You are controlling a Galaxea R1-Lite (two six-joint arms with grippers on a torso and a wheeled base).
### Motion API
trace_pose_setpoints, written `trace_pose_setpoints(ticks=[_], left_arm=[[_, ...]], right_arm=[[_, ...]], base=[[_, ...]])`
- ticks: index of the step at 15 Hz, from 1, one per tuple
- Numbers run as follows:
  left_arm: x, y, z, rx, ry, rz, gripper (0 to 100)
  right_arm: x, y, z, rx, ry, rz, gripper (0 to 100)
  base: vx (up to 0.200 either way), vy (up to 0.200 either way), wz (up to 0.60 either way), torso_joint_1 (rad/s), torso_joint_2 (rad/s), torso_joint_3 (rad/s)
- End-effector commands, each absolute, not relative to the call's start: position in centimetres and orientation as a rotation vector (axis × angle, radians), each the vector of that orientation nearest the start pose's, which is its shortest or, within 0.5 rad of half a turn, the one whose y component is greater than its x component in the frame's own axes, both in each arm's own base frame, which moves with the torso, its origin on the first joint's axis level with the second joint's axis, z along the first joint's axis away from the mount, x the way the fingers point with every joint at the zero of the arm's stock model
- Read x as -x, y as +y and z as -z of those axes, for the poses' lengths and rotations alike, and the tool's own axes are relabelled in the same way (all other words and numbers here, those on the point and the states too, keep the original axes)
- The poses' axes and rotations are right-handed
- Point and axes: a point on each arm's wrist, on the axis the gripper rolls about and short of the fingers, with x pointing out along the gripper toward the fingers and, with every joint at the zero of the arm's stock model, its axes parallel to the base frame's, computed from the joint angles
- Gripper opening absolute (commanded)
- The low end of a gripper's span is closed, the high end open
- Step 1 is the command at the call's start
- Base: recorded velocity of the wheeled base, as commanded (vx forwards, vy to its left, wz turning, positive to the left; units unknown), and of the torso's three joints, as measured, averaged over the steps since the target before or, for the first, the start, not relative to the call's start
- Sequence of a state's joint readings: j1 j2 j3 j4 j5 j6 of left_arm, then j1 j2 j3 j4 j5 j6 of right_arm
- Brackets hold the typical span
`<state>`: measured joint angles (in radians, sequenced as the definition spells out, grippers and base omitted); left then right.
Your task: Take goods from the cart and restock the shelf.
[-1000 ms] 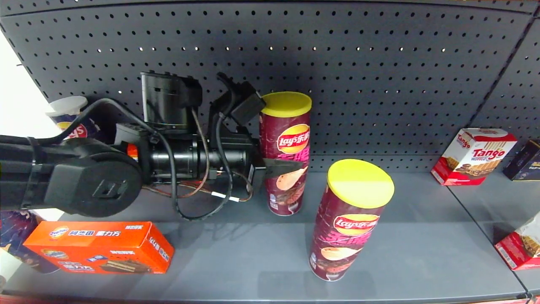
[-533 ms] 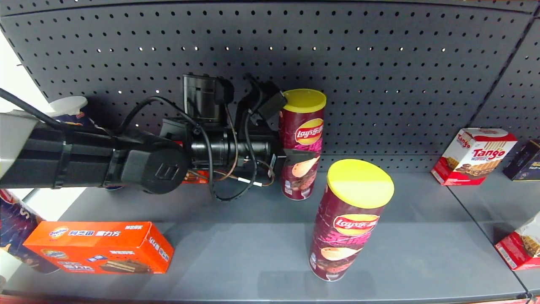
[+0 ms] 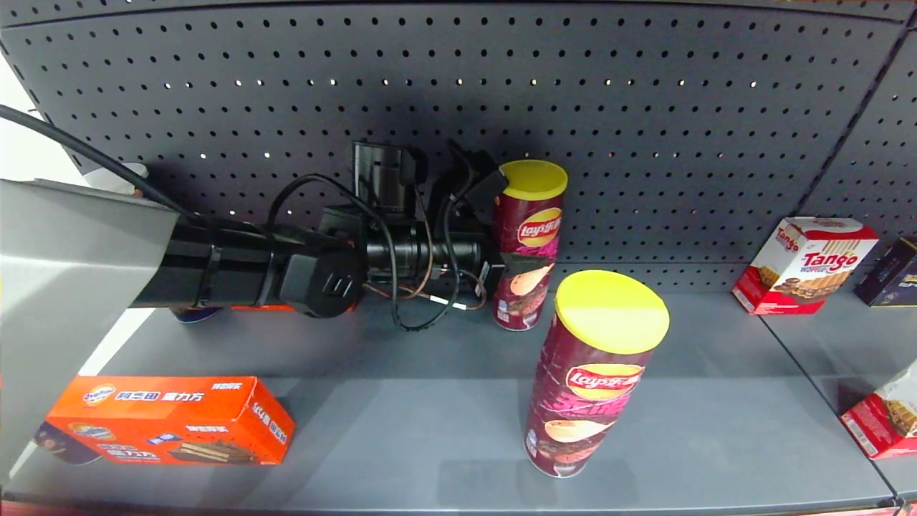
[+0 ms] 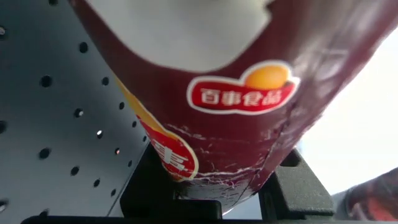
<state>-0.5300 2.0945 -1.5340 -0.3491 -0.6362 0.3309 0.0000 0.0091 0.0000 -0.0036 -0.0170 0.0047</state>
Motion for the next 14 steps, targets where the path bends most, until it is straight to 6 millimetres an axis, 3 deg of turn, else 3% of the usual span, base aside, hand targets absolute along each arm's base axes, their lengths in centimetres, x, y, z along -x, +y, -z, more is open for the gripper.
trace_pose_setpoints(ticks=[1,14], left_arm=[[-37.3,-23.3,-20.5,-0.281,0.033,1.186,0],[-38.5,-23.7,-19.4,-0.323,0.052,1.19,0]], right_arm=[[2.2,0.0,-7.6,-0.005,0.008,0.017,100],[2.2,0.0,-7.6,-0.005,0.006,0.017,100]], base=[[0.0,0.0,0.0,0.0,0.0,0.0],[0.0,0.0,0.0,0.0,0.0,0.0]])
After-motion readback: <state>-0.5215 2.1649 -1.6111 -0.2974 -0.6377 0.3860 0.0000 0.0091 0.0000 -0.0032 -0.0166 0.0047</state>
